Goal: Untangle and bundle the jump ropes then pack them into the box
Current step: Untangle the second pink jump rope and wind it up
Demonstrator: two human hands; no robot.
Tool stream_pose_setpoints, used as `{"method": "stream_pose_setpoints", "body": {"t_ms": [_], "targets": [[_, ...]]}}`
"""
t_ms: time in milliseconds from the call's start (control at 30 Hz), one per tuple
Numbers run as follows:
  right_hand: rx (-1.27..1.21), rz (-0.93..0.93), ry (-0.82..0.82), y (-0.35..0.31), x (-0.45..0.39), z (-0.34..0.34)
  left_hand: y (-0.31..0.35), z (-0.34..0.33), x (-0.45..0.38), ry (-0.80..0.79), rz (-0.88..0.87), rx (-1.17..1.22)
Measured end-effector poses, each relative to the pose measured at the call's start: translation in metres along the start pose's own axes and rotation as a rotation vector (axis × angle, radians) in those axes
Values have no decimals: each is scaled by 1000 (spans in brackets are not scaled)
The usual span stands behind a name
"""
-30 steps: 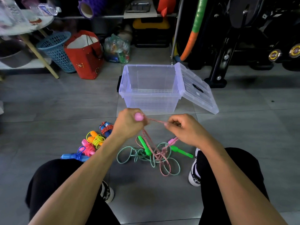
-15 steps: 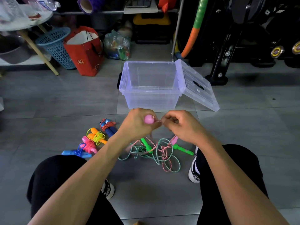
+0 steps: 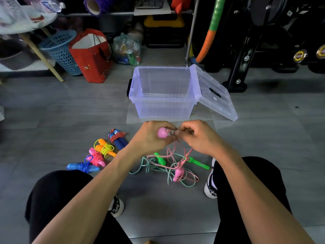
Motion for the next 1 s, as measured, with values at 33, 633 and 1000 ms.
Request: {"method": "stream_pose_setpoints", "body": {"t_ms": [33,633,1000], "targets": [[-6,-1,-3,-1,-1,-3,6,0,2,8,-13,37],[-11,5,-30,-8,0,-2,-1,-1,2,-8,-14,-52],[19,-16,26,2,-1,2,-79,35,3,61,510,-210]]}}
Point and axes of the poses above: each hand's wrist, its own x-axis away from the middle knuckle, its own z-axis out of the back of the hand, y = z × x, the point moved 7 cm from there along -x, towards the middle knuckle, and after that the axes turned 1 degree about -z, right-handed, at the moved point
